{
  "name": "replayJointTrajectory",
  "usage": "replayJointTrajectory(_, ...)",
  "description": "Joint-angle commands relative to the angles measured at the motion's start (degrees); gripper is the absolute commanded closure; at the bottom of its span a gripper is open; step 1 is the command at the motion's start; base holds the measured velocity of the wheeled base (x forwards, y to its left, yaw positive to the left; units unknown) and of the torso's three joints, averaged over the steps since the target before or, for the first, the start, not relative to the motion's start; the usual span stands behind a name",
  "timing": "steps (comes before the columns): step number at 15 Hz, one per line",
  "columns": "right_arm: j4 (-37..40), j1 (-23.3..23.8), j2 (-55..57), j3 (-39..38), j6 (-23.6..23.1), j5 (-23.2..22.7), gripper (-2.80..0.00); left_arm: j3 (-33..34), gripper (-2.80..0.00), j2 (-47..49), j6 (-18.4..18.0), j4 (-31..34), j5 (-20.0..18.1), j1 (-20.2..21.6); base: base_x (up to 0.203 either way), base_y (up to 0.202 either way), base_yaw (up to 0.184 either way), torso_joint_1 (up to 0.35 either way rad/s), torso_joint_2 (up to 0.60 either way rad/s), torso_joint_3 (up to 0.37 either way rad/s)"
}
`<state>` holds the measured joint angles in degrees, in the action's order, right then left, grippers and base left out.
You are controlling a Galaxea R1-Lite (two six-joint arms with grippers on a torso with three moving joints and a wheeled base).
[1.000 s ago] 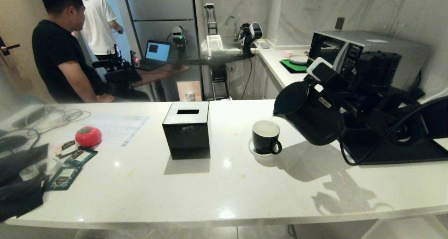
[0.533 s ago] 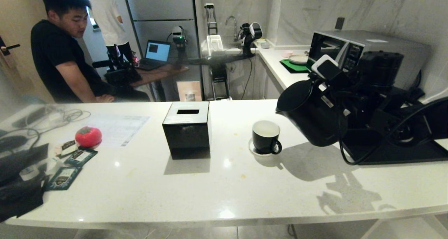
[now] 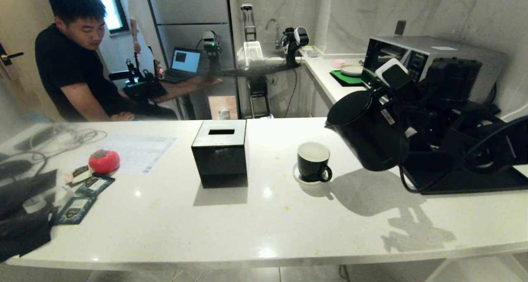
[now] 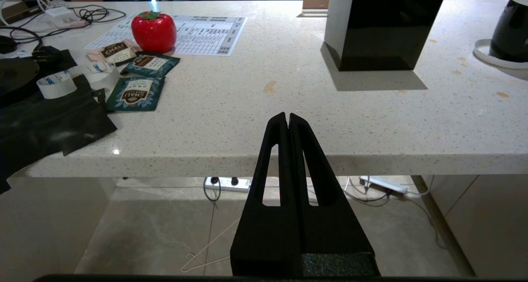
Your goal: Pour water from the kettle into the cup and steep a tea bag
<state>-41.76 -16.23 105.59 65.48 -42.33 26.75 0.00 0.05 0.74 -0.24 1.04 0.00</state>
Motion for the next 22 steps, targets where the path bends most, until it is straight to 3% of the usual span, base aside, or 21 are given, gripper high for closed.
replayJointTrajectory(1, -0.25, -0.03, -0.81, -0.69, 0.51, 0.85, 0.00, 0.00, 0.00, 0.04, 0.05, -0.02, 0.03, 0.00, 0.000, 0.000, 0.000, 0.000, 0.00, 0.000)
replayJointTrajectory(11, 0.89, 0.17, -3.99, -3.34, 6.00, 2.52, 0.00, 0.00, 0.00, 0.04, 0.05, -0.02, 0.02, 0.00, 0.000, 0.000, 0.000, 0.000, 0.00, 0.000)
replayJointTrajectory(22, 1.24, 8.17, -8.89, -8.43, 15.24, 4.11, 0.00, 0.00, 0.00, 0.04, 0.05, -0.02, 0.02, 0.00, 0.000, 0.000, 0.000, 0.000, 0.00, 0.000)
